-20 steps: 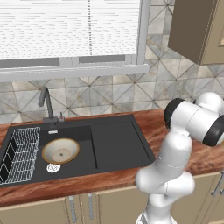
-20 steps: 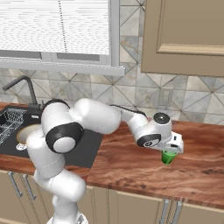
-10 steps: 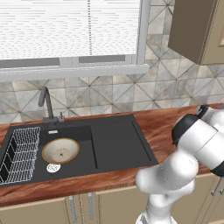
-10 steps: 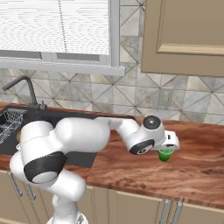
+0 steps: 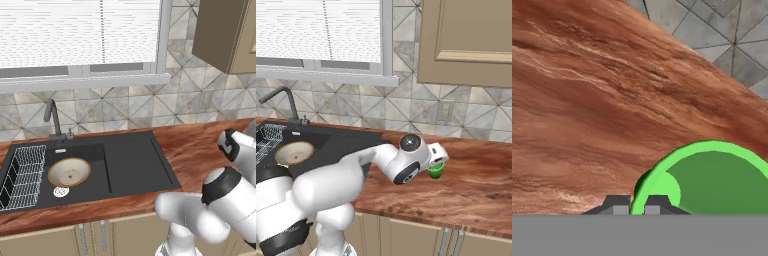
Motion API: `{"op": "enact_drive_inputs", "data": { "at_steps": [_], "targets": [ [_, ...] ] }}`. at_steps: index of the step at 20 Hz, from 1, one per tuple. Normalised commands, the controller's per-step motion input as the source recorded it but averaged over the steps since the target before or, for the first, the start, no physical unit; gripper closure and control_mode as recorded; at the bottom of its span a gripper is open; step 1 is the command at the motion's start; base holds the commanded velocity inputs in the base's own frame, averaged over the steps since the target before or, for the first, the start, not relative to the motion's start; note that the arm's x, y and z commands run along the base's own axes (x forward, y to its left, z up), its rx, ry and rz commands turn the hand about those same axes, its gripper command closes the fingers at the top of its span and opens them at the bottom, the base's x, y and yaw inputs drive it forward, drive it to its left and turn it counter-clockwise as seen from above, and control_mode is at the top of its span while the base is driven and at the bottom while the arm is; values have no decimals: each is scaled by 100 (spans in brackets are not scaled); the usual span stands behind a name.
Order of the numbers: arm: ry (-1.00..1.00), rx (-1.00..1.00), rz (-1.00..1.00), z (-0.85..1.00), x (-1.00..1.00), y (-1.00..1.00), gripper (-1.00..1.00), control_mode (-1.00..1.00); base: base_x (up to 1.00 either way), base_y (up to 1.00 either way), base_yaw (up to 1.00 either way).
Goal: Remove the mango and pear from the sink. Then move the bowl and cup from the counter to the sink for washing.
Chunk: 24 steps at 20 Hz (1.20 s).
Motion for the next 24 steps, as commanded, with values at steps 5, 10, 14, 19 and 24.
{"op": "enact_drive_inputs", "data": {
  "at_steps": [5,10,14,19,24],
  "targets": [
    [4,-2,27,38,-11,31,100,-100,0,0,0],
    [2,-5,31,32,-9,33,100,-100,0,0,0],
    [3,-15,32,28,-17,31,100,-100,0,0,0],
    [4,-20,25,25,-21,30,100,-100,0,0,0],
    [2,-15,18,19,-19,38,100,-100,0,0,0]
  ]
}}
